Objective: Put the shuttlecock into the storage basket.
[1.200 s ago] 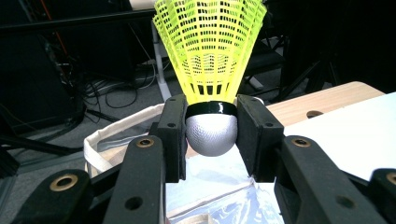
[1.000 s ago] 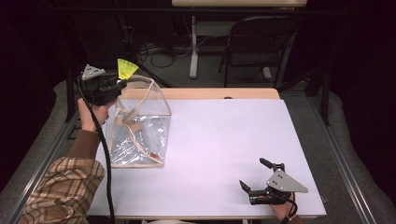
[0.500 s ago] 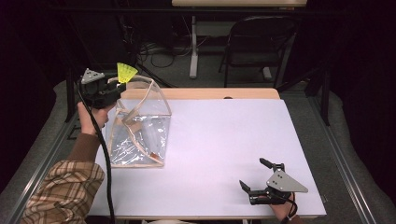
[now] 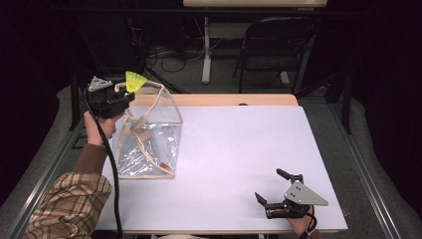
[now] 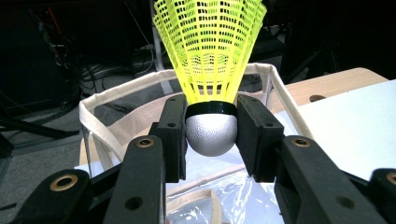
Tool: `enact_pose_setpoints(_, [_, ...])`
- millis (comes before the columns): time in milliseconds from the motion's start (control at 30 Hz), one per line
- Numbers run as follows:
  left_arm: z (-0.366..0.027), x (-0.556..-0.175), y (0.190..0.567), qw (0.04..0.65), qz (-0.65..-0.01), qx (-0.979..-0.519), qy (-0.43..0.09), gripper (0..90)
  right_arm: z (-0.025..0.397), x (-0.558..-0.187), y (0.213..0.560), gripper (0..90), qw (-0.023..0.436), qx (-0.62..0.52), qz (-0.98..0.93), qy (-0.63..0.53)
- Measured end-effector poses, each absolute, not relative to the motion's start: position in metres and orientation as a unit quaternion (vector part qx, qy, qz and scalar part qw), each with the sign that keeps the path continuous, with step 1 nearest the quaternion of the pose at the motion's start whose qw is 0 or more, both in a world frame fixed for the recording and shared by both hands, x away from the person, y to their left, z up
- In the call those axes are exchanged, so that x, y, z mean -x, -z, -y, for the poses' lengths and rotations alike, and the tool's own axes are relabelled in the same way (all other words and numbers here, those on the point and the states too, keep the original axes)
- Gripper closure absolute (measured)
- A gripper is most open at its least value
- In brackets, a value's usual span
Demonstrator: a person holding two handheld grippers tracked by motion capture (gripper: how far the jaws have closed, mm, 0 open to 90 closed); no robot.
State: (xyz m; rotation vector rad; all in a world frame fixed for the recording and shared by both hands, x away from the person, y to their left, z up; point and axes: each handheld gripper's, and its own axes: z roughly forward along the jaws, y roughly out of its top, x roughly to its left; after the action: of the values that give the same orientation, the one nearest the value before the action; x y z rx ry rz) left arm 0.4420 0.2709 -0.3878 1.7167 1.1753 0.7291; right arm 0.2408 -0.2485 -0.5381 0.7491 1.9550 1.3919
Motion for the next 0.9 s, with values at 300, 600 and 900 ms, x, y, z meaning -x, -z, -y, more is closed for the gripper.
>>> enact_pose_setpoints(300, [-0.272, -0.444, 0.396, 0.449, -0.479, -0.697, -0.288, 64.7, 0.248, -0.241, 0.538, 0.4, 0.308, -0.284, -0.740, -0.526])
enact_pose_setpoints(600, [-0.271, -0.444, 0.398, 0.447, -0.478, -0.700, -0.286, 64.7, 0.248, -0.241, 0.538, 0.3, 0.309, -0.283, -0.740, -0.526])
enact_pose_setpoints(900, [-0.270, -0.447, 0.407, 0.439, -0.479, -0.710, -0.273, 64.7, 0.248, -0.241, 0.538, 0.4, 0.308, -0.283, -0.741, -0.525])
